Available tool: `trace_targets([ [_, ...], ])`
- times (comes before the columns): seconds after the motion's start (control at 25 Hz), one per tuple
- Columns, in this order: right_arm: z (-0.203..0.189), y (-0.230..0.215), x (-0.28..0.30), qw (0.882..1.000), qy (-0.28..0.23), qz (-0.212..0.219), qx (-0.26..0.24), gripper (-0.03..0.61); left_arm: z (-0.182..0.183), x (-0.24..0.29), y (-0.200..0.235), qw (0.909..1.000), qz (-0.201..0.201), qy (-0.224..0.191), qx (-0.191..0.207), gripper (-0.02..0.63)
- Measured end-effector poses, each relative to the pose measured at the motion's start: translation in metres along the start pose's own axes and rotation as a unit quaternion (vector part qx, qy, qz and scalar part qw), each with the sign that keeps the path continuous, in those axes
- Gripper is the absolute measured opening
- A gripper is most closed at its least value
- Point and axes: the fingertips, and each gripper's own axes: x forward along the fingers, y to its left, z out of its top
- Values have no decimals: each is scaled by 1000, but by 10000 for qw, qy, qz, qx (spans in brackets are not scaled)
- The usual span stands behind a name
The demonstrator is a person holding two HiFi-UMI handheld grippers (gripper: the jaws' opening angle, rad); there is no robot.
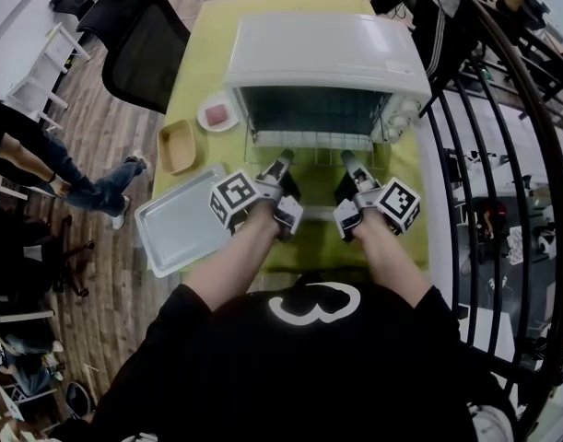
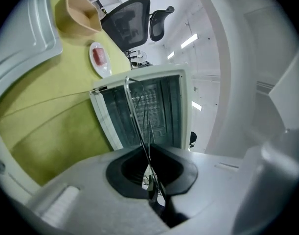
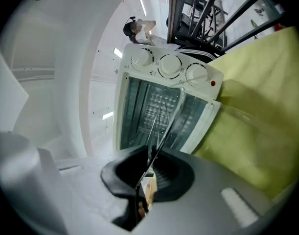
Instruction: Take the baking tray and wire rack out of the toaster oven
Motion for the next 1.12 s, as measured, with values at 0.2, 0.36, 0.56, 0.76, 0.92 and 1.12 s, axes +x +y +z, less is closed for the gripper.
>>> trace_targets([
  [0.2, -23, 6, -34, 10000, -71, 43, 9, 21, -21, -35, -2, 9999, -57, 106, 26, 25],
  [0.36, -30, 10, -42, 9999, -76, 59, 75, 21, -24, -44, -5, 9998, -116, 124, 62, 25],
  [0.56, -41, 17, -57, 9997, -131, 57, 216, 21, -29, -59, -12, 9995, -214, 189, 104, 25],
  [0.76, -71, 43, -80, 9995, -114, 295, 97, 21, -40, -100, -15, 9991, -324, 209, 153, 25],
  [0.92, -86, 42, -86, 9997, -91, 228, 84, 20, -35, -122, -17, 9993, -313, 126, 169, 25],
  [1.12, -104, 46, -83, 9995, 62, 290, 109, 18, -26, -144, -18, 9994, -265, -62, 210, 25],
])
